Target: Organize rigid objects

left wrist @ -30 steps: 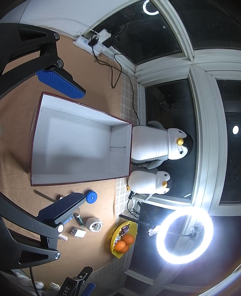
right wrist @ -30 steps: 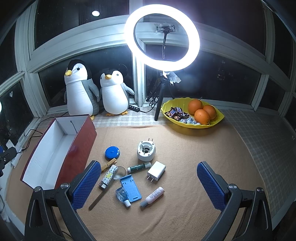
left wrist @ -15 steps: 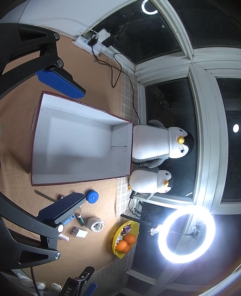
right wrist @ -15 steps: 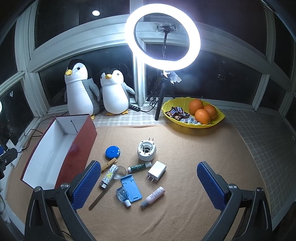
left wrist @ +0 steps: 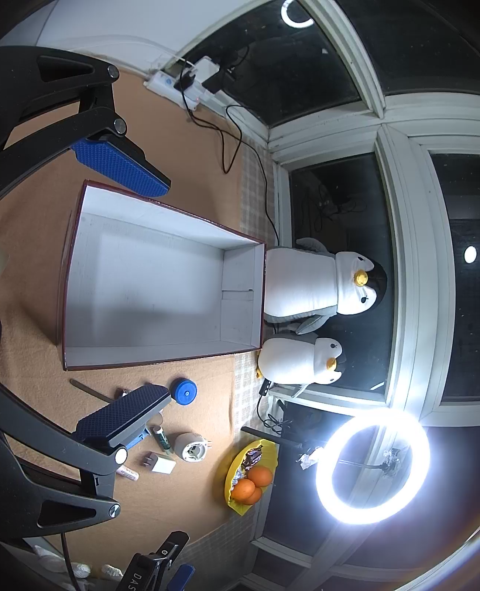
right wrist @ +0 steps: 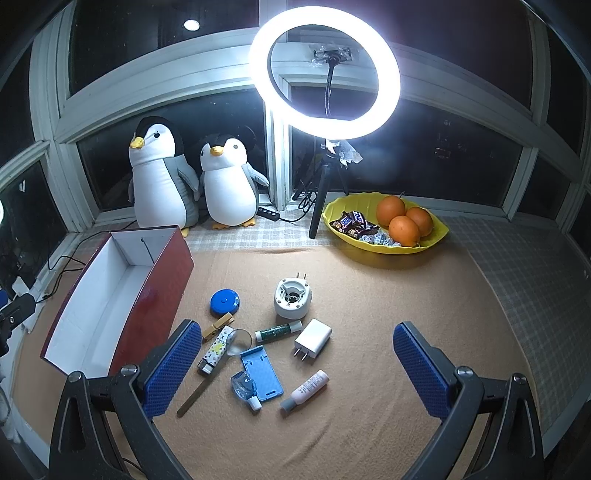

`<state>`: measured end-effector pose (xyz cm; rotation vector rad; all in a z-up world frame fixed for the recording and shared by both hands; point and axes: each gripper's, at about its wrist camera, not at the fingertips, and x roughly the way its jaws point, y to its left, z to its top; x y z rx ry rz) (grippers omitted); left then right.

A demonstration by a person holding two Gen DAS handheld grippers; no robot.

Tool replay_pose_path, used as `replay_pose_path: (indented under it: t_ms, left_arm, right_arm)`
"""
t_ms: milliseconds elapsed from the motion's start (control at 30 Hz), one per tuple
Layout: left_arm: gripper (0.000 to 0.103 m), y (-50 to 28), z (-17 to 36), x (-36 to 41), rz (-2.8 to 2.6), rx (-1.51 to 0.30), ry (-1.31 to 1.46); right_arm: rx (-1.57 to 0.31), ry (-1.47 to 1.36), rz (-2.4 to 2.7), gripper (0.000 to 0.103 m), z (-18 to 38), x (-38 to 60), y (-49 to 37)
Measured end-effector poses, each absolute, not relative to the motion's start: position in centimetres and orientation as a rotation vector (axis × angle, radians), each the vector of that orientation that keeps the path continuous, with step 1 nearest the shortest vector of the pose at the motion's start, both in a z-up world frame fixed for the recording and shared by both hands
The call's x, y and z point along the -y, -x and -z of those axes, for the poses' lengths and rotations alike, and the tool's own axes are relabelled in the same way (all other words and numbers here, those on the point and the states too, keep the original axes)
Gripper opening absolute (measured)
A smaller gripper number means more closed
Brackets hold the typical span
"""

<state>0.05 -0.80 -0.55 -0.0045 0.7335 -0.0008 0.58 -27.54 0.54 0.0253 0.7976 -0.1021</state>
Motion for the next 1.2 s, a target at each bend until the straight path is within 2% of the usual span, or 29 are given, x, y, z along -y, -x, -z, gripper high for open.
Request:
replay_pose_path:
  t_ms: [1200]
  left_arm:
    - [0.101,-0.9,1.9,-0.1,-0.006,-0.777,0.013]
  right_arm:
    - [-0.836,-0.031,0.108,0.102,0.6,27.7,-0.9]
